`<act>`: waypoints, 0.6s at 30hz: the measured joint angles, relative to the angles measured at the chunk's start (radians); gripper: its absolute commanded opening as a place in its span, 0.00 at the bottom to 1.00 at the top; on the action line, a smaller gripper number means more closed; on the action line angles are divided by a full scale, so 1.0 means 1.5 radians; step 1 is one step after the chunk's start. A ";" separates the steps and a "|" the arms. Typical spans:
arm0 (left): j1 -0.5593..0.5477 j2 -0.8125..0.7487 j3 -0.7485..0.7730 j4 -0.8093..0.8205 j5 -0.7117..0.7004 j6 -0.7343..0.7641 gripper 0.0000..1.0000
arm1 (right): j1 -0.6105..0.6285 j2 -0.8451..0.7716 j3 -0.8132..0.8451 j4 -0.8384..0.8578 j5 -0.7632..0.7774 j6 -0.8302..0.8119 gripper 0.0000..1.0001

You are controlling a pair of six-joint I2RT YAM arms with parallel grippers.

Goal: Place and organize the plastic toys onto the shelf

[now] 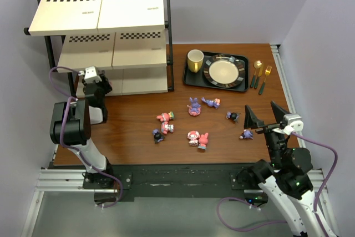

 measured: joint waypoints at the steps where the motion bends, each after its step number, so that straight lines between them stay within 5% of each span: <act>1: 0.000 0.000 0.001 -0.002 0.000 -0.001 0.60 | 0.000 0.000 0.000 0.000 0.000 0.000 0.99; 18: -0.001 -0.066 -0.001 -0.099 -0.053 -0.088 0.59 | 0.000 0.000 0.000 -0.002 0.000 0.000 0.99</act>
